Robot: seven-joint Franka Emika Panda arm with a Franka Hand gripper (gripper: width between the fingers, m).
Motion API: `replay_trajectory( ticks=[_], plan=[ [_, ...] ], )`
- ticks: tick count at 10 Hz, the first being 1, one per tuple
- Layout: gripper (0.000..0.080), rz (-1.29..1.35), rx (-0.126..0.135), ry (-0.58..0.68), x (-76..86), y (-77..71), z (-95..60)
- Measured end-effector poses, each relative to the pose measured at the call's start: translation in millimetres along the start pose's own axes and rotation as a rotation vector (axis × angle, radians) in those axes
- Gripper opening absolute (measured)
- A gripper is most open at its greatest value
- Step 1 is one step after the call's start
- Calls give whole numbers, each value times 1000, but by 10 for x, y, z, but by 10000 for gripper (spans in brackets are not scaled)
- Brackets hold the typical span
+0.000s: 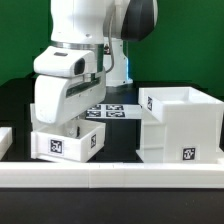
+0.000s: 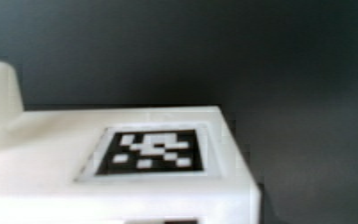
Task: Assemble drawer
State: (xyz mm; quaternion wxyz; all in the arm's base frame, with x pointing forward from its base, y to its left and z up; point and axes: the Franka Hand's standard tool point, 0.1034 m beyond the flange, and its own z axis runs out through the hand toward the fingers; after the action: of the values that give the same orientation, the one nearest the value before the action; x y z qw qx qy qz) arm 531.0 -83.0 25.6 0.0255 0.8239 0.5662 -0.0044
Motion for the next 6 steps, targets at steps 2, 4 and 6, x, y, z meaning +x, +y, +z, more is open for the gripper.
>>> replay_trajectory(
  ticks=[2,4,6],
  plan=[
    [41,-164,-8,-24,94,-1,-12],
    [41,-308,-8,-43,128,-17,-5],
    [41,-319,-7,-48,118,-20,4]
  ],
)
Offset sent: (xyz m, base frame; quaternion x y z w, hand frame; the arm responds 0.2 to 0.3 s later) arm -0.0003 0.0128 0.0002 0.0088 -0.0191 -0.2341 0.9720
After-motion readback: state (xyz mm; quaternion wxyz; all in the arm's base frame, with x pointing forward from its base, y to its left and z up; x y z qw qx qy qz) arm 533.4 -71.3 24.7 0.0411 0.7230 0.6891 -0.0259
